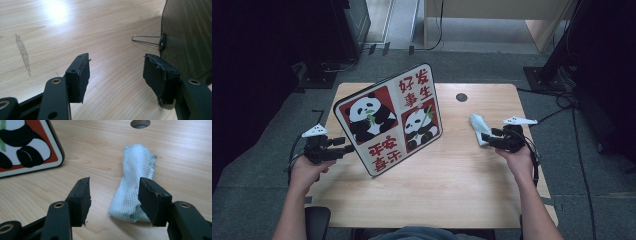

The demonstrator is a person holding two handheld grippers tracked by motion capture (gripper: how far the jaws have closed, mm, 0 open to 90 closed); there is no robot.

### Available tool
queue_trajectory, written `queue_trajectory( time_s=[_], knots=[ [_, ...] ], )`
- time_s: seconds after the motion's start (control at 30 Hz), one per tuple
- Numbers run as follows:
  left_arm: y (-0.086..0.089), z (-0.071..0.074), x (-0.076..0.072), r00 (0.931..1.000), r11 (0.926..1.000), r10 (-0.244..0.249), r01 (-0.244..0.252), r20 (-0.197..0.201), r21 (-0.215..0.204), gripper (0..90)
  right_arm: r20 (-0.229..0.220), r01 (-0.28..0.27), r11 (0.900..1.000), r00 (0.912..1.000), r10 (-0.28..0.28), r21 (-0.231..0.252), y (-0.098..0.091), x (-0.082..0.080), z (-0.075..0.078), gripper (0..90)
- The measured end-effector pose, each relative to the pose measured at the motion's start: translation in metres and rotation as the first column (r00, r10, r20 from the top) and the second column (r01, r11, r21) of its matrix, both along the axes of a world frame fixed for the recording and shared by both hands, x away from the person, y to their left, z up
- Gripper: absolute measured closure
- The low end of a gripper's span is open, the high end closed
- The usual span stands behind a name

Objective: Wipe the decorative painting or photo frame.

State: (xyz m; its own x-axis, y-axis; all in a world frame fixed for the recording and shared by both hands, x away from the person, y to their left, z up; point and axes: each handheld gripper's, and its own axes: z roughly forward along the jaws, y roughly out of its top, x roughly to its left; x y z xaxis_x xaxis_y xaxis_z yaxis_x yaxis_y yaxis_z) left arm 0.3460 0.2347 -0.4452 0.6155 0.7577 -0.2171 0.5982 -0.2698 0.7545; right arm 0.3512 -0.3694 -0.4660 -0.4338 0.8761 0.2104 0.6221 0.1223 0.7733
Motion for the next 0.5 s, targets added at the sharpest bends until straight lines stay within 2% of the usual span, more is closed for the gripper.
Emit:
queue_trajectory(
  time_s=[0.27, 0.37, 0.4, 0.5],
  knots=[
    [-0.004, -0.008, 0.007, 0.9997, 0.9995, 0.023, -0.023, 0.001, 0.022, 36.7, 0.014, -0.041, 0.9992, 0.9991, 0.041, -0.001, 0.003, -0.015, -0.002, 42.6],
    [-0.005, -0.013, 0.009, 0.9993, 0.9982, 0.021, -0.023, 0.029, 0.056, 36.9, 0.007, -0.062, 0.998, 0.998, 0.062, -0.011, 0.006, -0.016, -0.004, 43.1],
    [-0.006, -0.015, 0.01, 0.9992, 0.997, 0.02, -0.023, 0.033, 0.074, 36.9, 0.007, -0.065, 0.9978, 0.9979, 0.065, -0.012, 0.007, -0.016, -0.005, 43.1],
    [-0.008, -0.018, 0.012, 0.9992, 0.9955, 0.017, -0.02, 0.035, 0.093, 36.9, 0.005, -0.07, 0.9975, 0.9975, 0.07, -0.007, 0.009, -0.014, -0.006, 43.1]
  ],
)
